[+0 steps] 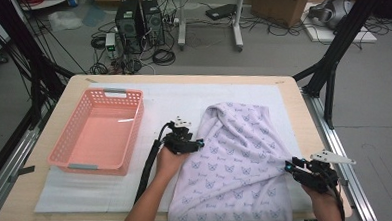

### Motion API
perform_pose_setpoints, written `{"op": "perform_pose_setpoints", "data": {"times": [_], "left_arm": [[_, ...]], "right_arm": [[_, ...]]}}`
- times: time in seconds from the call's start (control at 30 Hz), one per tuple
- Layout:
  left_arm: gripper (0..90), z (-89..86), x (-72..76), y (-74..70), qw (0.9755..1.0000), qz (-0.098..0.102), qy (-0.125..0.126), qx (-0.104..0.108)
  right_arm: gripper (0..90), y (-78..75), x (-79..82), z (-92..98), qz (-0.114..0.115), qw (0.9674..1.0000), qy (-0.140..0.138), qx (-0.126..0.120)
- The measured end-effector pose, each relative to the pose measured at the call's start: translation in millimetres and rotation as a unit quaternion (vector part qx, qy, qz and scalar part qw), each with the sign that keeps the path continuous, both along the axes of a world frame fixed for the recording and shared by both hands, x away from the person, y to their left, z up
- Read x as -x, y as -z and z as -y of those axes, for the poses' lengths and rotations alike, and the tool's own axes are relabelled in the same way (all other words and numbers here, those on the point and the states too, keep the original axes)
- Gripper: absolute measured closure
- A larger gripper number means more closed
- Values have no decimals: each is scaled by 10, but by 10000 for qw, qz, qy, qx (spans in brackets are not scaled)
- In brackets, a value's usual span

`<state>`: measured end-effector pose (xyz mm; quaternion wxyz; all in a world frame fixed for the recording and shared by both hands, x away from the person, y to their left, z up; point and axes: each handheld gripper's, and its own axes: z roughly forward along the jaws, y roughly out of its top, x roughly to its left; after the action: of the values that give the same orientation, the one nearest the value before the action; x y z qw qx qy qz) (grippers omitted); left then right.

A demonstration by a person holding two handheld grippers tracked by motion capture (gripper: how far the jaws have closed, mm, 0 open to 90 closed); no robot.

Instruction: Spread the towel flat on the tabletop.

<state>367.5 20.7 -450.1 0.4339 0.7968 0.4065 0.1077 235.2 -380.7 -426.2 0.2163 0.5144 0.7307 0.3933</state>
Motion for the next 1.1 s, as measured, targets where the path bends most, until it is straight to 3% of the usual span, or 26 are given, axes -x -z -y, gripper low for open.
{"op": "perform_pose_setpoints", "data": {"times": [0.07,0.1,0.17,0.27,0.4,0.53,0.63,0.7,0.77,0.87,1.0,1.1], "left_arm": [[559,36,38,0,9992,254,74,-294],[639,32,49,-4,9983,360,164,-431],[851,-3,47,-18,9988,206,252,-370],[860,-70,61,-41,9990,186,175,-360],[865,-312,73,-86,9994,268,-197,-87],[865,-506,87,-111,9985,285,-456,-101],[866,-632,90,-131,9958,269,-862,-181],[866,-758,104,-142,9923,295,-1186,-179],[866,-877,129,-126,9908,243,-1326,-146],[865,-1000,197,-86,9903,160,-1372,-163],[831,-1021,285,-79,9905,107,-1369,109],[706,-927,304,-68,9939,79,-1088,144]], "right_arm": [[621,4,-2,6,2,10000,1,-18],[621,6,1,6,-8,10000,14,-41],[621,5,6,3,-48,10000,28,-42],[621,10,6,8,-34,10000,15,-37],[624,9,13,10,-21,10000,37,-75],[626,10,3,10,-20,9999,53,-134],[627,11,-4,-5,-45,9999,33,-136],[627,16,-8,-7,-43,9999,26,-127],[627,18,-8,0,-53,9999,32,-152],[623,20,-9,20,-26,9998,40,-216],[616,3,-40,52,37,9994,126,-314],[608,-20,-118,73,87,9985,182,-512]]}}
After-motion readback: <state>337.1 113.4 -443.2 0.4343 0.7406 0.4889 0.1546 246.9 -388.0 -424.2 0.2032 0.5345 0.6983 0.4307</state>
